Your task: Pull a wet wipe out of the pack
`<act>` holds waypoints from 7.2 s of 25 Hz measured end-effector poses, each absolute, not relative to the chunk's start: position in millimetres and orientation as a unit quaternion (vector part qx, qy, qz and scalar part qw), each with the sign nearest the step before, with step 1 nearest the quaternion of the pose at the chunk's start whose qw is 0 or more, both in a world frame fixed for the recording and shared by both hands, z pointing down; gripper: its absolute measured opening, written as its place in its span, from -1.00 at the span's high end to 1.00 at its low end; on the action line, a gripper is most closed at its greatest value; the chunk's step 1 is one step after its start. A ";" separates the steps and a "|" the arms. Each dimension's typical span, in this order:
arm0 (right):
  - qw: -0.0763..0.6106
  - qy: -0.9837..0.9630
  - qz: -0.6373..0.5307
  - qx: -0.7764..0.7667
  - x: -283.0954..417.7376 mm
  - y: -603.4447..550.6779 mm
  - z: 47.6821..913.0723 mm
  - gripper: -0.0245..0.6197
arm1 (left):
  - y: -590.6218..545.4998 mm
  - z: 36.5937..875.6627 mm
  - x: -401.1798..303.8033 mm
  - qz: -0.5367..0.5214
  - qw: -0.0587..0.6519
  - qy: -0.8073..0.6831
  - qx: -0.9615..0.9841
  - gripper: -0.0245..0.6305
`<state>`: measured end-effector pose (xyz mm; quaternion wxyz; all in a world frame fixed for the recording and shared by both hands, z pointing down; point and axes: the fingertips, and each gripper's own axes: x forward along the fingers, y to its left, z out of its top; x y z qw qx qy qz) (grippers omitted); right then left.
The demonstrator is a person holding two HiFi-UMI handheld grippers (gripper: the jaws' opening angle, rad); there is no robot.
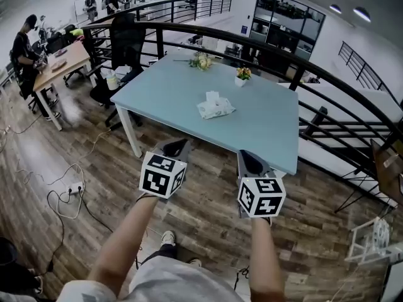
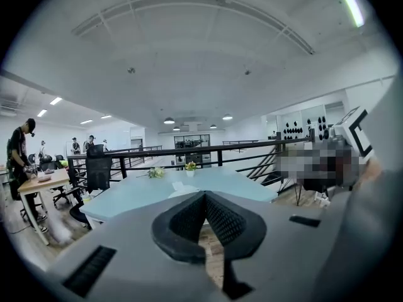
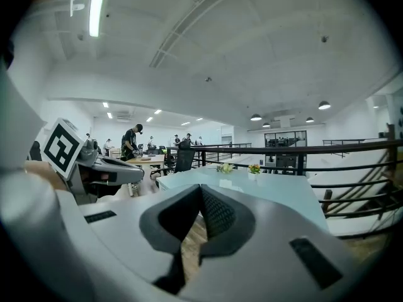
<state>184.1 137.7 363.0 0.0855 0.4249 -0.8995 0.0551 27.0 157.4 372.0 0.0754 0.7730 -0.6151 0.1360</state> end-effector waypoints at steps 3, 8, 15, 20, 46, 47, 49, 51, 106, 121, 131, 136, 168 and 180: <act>0.083 -0.901 0.057 0.421 178.5 131.5 365.6 0.91 | 150.5 374.5 23.0 0.136 0.073 -0.613 0.774 0.94; 0.083 -0.902 0.057 0.420 162.6 112.4 371.2 0.86 | 130.5 383.2 9.8 0.141 0.078 -0.607 0.778 0.94; 0.091 -0.898 0.060 0.426 131.6 73.7 376.9 0.76 | 86.2 384.9 -20.6 0.144 0.080 -0.597 0.785 0.94; 0.097 -0.894 0.065 0.433 109.5 44.2 381.7 0.73 | 52.7 391.8 -35.7 0.145 0.090 -0.579 0.797 0.94; 0.113 -0.855 0.090 0.498 28.2 -38.5 390.2 0.14 | -43.1 408.0 -114.4 0.151 0.100 -0.515 0.838 0.94; 0.113 -0.854 0.091 0.500 26.3 -40.3 390.3 0.12 | -44.9 408.5 -116.0 0.152 0.101 -0.513 0.839 0.94; 0.113 -0.852 0.094 0.503 23.0 -43.8 392.0 0.07 | -49.1 409.5 -119.0 0.152 0.100 -0.511 0.840 0.94; 0.114 -0.850 0.096 0.505 20.2 -47.3 394.1 0.04 | -53.8 410.1 -121.5 0.150 0.101 -0.510 0.841 0.94; 0.114 -0.856 0.113 0.491 106.4 -307.2 413.6 0.02 | -299.1 424.2 -44.8 0.173 0.102 -0.538 0.818 0.94; 0.114 -0.860 0.121 0.482 131.4 -359.4 420.0 0.02 | -348.3 423.9 -24.2 0.186 0.097 -0.550 0.809 0.94; 0.112 -0.861 0.122 0.482 131.0 -374.5 420.8 0.02 | -363.2 423.7 -25.9 0.189 0.096 -0.550 0.808 0.94; 0.112 -0.859 0.123 0.483 120.5 -375.5 420.7 0.02 | -363.4 423.6 -37.7 0.187 0.095 -0.549 0.809 0.94; 0.131 -0.818 0.128 0.545 53.9 -339.0 429.2 0.02 | -351.4 438.6 -95.8 0.182 0.094 -0.472 0.858 0.94; 0.166 -0.828 0.151 0.514 36.7 -327.0 463.2 0.02 | -342.8 451.4 -95.5 0.186 0.106 -0.474 0.854 0.94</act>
